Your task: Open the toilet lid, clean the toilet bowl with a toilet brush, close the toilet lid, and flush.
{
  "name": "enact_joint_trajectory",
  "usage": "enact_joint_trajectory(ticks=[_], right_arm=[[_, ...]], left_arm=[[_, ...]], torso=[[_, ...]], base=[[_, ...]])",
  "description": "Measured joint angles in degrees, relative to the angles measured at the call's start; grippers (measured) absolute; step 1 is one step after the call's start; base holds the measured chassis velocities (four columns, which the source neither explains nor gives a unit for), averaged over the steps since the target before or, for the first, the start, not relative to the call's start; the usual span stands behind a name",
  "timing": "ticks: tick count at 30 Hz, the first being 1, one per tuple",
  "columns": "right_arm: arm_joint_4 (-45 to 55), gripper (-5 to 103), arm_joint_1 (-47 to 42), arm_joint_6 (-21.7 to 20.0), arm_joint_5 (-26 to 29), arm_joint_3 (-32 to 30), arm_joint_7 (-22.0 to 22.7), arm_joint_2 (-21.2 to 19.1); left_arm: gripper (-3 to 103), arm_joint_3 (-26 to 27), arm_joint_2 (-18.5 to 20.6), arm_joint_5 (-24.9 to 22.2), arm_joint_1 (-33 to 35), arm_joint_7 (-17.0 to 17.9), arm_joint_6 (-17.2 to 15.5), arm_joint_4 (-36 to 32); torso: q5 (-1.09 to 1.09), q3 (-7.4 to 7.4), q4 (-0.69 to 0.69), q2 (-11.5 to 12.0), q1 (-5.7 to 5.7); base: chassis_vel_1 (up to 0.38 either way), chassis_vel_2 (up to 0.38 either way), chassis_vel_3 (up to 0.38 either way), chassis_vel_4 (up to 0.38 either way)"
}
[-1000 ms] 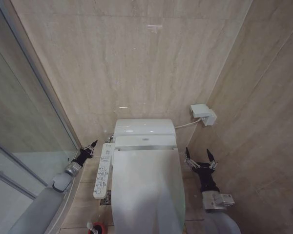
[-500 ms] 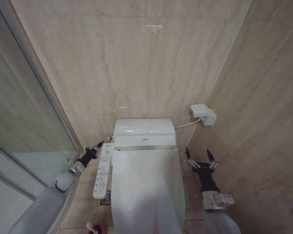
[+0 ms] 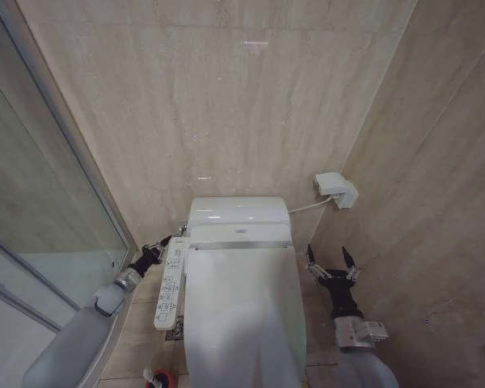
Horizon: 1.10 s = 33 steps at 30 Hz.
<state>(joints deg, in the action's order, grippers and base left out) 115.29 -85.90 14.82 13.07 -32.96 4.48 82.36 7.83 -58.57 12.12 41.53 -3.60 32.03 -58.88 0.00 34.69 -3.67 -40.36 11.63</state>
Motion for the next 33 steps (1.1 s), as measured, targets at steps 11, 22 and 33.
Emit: enact_joint_trajectory(ticks=[11, 22, 33], right_arm=[[0.0, 100, 0.0, 0.0, 0.0, 0.0, 0.0, 0.0], [0.0, 100, 0.0, 0.0, 0.0, 0.0, 0.0, 0.0], [0.0, 100, 0.0, 0.0, 0.0, 0.0, 0.0, 0.0]], left_arm=[[0, 1.7, 3.6, 1.9, 0.7, 3.4, -5.4, -5.6], [0, -0.8, 1.9, 2.4, -1.3, -0.2, -1.0, -3.5], [0, -1.3, 0.4, 3.4, -3.1, -1.0, 1.0, 1.5]], torso=[[0.0, 0.0, 0.02, 0.0, 0.0], [0.0, 0.0, -0.01, 0.0, 0.0], [0.0, 0.0, 0.01, 0.0, 0.0]], base=[[0.0, 0.0, 0.0, 0.0], [0.0, 0.0, 0.0, 0.0], [0.0, 0.0, 0.0, 0.0]])
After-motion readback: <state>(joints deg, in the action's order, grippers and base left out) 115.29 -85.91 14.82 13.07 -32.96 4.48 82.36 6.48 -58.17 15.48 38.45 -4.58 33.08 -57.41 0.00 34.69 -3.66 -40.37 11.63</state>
